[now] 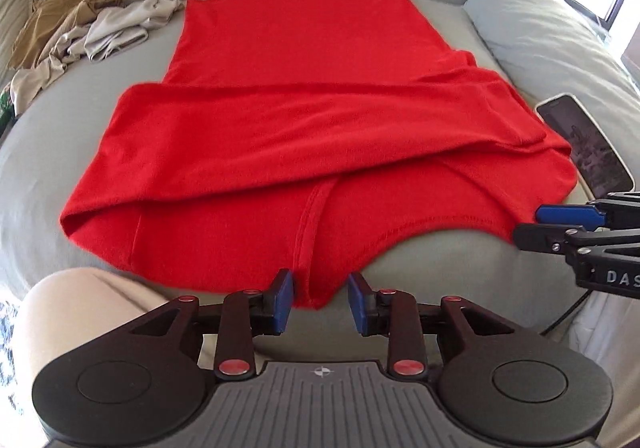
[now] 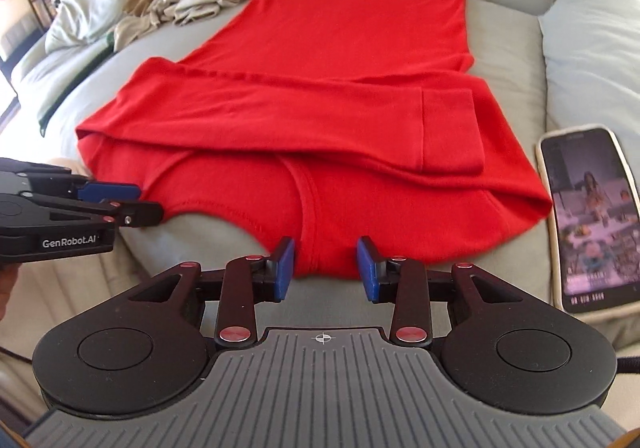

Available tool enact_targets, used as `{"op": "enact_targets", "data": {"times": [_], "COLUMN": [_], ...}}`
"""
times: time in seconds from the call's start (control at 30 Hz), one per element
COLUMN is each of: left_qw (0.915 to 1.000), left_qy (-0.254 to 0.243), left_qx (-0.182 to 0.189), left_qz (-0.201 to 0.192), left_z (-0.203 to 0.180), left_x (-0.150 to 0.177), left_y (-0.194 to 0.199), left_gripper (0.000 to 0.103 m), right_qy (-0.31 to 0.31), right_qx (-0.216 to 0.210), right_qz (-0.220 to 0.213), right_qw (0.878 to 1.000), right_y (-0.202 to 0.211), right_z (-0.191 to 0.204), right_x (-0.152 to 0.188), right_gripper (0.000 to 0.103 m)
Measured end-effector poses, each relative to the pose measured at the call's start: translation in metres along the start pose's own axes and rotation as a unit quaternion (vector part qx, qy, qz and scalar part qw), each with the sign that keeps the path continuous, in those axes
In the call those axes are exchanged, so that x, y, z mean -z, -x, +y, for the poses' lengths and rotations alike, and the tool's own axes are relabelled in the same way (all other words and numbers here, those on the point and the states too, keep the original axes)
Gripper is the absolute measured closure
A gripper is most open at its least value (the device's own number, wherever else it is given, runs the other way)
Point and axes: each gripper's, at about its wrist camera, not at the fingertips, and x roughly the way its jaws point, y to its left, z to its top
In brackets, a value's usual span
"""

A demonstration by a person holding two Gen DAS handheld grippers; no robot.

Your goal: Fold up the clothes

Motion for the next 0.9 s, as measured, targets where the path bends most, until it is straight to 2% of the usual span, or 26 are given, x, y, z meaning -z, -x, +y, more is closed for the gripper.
{"op": "enact_targets", "data": {"times": [0.07,0.1,0.13,0.17,0.23,0.3,0.4,0.47,0.63,0.77,0.83,0.9], "left_qw": [0.9994,0.9992,0.9992,0.9992,0.9989,0.9976,0.9949,0.9932,0.9902,0.9895,0.9912,0.9935], "left_qy": [0.024,0.030,0.030,0.031,0.030,0.033,0.055,0.073,0.093,0.069,0.055,0.058], "left_qx": [0.019,0.023,0.024,0.024,0.010,-0.004,-0.010,-0.008,-0.014,-0.044,-0.057,-0.048], "left_qz": [0.019,0.015,0.003,-0.009,-0.036,-0.060,-0.084,-0.090,-0.104,-0.119,-0.107,-0.085], "left_z": [0.002,0.002,0.001,0.000,0.000,0.001,0.006,0.010,0.015,0.016,0.016,0.017], "left_x": [0.013,0.018,0.021,0.024,0.022,0.017,0.012,0.010,0.008,0.000,-0.004,-0.002], "left_y": [0.005,0.009,0.015,0.021,0.030,0.037,0.040,0.038,0.030,0.019,0.009,0.001], "left_gripper": [0.074,0.072,0.072,0.069,0.067,0.062,0.062,0.062,0.060,0.059,0.059,0.058], "right_qy": [-0.013,-0.019,-0.025,-0.031,-0.042,-0.044,-0.047,-0.043,-0.026,-0.053,-0.066,-0.072], "right_qx": [-0.006,-0.010,-0.013,-0.016,-0.018,-0.004,0.004,-0.010,0.011,0.027,0.032,0.039], "right_qz": [0.005,0.007,0.009,0.011,0.012,0.004,0.002,0.001,-0.016,-0.024,-0.018,-0.002], "right_qw": [1.000,1.000,1.000,0.999,0.999,0.999,0.999,0.999,0.999,0.998,0.997,0.997], "right_y": [0.011,0.016,0.021,0.027,0.037,0.041,0.040,0.041,0.041,0.029,0.015,0.000], "right_z": [-0.002,-0.003,-0.004,-0.004,-0.006,-0.008,-0.011,-0.010,-0.004,-0.016,-0.019,-0.019], "right_x": [0.007,0.011,0.015,0.018,0.025,0.026,0.024,0.024,0.019,-0.003,-0.015,-0.021], "right_gripper": [0.061,0.060,0.058,0.050,0.041,0.041,0.052,0.080,0.082,0.079,0.079,0.079]}}
